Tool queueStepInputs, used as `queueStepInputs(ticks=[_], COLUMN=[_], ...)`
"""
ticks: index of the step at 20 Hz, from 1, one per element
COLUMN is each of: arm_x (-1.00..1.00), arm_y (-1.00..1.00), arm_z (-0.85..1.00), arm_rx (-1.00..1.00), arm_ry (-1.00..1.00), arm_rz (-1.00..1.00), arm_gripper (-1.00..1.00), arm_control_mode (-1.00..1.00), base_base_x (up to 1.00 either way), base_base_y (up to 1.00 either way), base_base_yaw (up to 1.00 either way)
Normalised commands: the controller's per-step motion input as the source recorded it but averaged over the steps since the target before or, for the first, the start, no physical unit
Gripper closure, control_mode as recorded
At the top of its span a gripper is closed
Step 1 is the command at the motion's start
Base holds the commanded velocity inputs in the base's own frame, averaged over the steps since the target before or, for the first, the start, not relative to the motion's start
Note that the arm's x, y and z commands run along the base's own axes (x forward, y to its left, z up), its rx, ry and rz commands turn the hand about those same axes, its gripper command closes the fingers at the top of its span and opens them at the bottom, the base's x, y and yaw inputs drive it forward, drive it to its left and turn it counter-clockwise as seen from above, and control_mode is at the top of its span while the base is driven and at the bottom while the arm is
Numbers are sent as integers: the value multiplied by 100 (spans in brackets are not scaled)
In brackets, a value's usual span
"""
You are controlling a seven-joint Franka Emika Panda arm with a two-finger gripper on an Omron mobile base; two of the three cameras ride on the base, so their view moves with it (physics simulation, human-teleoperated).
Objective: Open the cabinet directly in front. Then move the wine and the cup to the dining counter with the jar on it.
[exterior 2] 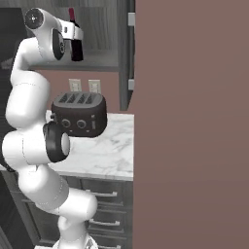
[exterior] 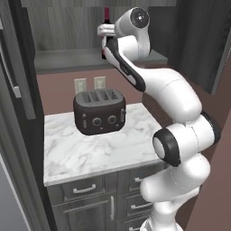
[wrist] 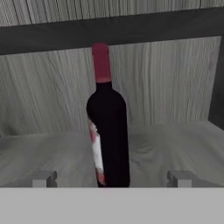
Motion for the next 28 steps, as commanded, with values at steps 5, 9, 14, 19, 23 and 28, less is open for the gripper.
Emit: queueStepInputs(ticks=[5,9,14,19,23,28], arm_x=[32,22,19,29,24,20], arm_y=[3,12,4,1,0,0], arm_z=[0,0,0,0,-1,0], arm_rx=[0,0,0,0,0,0], arm_ry=[1,1,0,0,0,0], arm_rz=[0,0,0,0,0,0], arm_gripper=[-100,-100,-100,-100,-100,-100], arm_control_mode=[-100,-100,-100,-100,-100,-100], base_base_x=[0,0,0,0,0,0], base_base_y=[0,0,0,0,0,0], base_base_yaw=[0,0,0,0,0,0])
